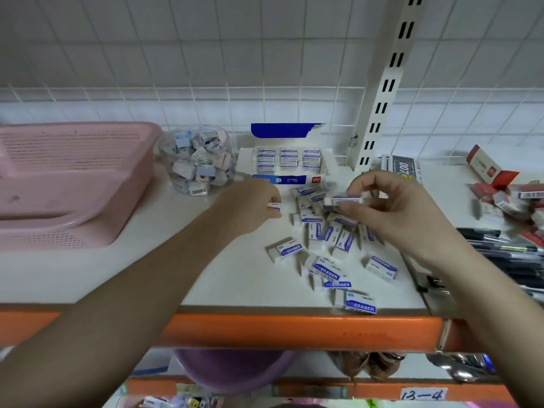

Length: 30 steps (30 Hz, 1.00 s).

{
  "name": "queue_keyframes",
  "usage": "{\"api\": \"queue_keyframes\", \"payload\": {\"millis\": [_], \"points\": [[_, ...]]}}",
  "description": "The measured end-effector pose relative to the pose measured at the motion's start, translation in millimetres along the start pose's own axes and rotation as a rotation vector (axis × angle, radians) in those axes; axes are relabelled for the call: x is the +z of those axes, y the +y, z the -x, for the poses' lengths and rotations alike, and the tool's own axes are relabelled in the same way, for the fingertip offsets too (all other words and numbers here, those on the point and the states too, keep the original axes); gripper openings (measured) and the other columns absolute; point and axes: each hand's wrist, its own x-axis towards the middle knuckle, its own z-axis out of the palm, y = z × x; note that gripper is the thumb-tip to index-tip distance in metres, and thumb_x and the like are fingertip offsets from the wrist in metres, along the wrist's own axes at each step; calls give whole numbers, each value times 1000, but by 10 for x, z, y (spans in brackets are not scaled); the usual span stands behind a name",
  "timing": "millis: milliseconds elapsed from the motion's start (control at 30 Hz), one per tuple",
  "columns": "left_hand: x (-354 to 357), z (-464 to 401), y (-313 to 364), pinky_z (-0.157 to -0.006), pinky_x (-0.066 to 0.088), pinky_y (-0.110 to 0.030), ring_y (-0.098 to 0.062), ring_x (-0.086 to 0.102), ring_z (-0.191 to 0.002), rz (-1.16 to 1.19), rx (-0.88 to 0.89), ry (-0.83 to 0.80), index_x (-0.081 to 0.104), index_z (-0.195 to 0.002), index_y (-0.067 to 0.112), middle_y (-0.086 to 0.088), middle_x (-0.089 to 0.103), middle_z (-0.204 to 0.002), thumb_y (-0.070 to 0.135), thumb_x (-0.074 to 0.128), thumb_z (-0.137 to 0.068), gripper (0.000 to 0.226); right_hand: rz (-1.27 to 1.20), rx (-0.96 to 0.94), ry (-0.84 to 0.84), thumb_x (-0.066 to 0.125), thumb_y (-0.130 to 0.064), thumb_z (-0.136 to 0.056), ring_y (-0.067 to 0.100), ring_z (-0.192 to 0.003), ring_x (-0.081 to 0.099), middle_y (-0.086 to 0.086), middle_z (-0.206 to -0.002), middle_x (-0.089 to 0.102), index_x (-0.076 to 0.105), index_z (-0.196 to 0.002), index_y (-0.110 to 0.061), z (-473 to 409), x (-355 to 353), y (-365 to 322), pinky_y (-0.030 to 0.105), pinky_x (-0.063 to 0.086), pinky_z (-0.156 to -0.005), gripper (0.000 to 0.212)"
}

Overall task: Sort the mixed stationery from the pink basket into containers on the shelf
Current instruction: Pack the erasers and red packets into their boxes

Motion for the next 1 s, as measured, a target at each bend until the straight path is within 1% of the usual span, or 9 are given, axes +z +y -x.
{"api": "queue_keyframes", "payload": {"millis": [100,167,233,333,533,667,800,900,1000], "points": [[-83,157,-33,-77,39,-25,-18,58,-101,79,-49,57,64,-117,13,-5,62,-115,31,60,-91,32,93,8,1,71,-14,-82,22,-54,58,10,-92,66,61,-81,-26,-204,36,8,18,42,-51,15],[-130,278,-38,-79,42,-27,-18,57,-93,155,-78,132,65,-113,11,-5,64,-109,29,60,-90,29,112,0,-1,71,-13,-82,17,-69,63,4,-100,64,63,-85,-26,-386,117,5,20,47,-61,15],[-153,396,-47,-76,41,-26,-15,53,-84,205,-117,218,66,-109,12,-3,65,-104,29,61,-90,26,186,-29,2,73,-14,-81,9,-68,58,1,-91,65,68,-90,-21,-594,249,19,18,47,-63,13],[-131,546,-63,-74,38,-25,-15,54,-83,269,-187,327,69,-103,14,-2,67,-99,27,61,-89,21,260,-65,17,71,-16,-83,6,-66,53,4,-90,68,72,-98,-16,-917,486,41,16,44,-65,15],[-71,737,-96,-68,30,-18,-12,54,-82,346,-263,488,69,-101,15,5,64,-91,22,62,-90,15,419,-100,-13,58,-13,-92,18,-104,61,5,-115,68,69,-113,-10,-1346,869,69,25,45,-91,24],[-111,834,-162,-61,28,-18,-12,51,-74,420,-297,556,69,-100,15,6,59,-81,20,57,-93,15,528,-135,-31,55,-10,-93,20,-107,60,8,-117,67,67,-115,-6,-1434,961,99,11,35,-83,26],[-112,870,-222,-56,31,-11,-9,47,-62,492,-301,522,64,-83,8,-10,63,-77,16,52,-94,18,573,-146,-24,57,-9,-91,20,-106,60,8,-118,66,67,-114,-6,-1499,1022,142,18,40,-89,25],[-114,882,-252,-55,30,-11,-17,50,-71,532,-309,485,67,-93,4,-16,64,-83,13,50,-95,20,565,-128,6,57,-6,-90,20,-104,61,8,-117,66,68,-111,-6,-1508,1043,168,22,45,-89,24],[-119,868,-273,-59,32,-11,-19,55,-81,592,-316,465,66,-90,16,-20,67,-96,18,51,-96,16,612,-174,30,54,-7,-90,20,-99,61,8,-110,68,70,-107,-6,-1431,982,144,21,45,-81,23]]}}
